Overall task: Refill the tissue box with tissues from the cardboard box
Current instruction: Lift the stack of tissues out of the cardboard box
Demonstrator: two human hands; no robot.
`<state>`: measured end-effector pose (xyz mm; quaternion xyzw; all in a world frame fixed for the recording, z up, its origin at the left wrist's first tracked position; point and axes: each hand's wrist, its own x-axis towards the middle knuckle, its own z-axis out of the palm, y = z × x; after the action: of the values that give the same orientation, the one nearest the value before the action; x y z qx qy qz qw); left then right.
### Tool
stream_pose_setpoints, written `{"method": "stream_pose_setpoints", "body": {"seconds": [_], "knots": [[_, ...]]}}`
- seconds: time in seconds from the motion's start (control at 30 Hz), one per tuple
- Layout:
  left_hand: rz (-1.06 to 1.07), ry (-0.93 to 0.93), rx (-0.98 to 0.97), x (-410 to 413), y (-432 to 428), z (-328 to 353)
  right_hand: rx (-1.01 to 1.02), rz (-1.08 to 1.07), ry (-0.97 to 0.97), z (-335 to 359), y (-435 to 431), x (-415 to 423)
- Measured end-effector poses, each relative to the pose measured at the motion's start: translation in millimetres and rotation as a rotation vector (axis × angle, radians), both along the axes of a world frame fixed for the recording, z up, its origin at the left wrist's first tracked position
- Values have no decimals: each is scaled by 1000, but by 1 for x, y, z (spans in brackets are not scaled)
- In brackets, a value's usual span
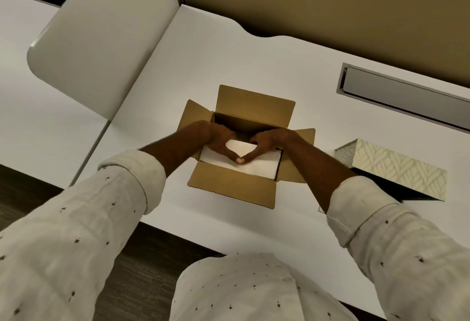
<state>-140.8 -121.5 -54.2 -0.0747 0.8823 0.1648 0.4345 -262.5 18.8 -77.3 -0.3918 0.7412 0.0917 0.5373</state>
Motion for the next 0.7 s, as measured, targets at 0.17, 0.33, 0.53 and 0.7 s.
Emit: {"method": "stream_pose_setpoints", "body": {"seconds": [0.17,0.33,0.53,0.7], "knots": [[3,-26,38,-4,2,-3,-20,62,25,2,0,2],[-16,-38,55,-6,2,-10,-100,100,46,3,0,4],[-59,-67,24,-9,-2,-15,-158,84,-5,-4,4,10],[-97,-81,2,-6,-4,-21,-200,85,-6,-7,4,15]]}}
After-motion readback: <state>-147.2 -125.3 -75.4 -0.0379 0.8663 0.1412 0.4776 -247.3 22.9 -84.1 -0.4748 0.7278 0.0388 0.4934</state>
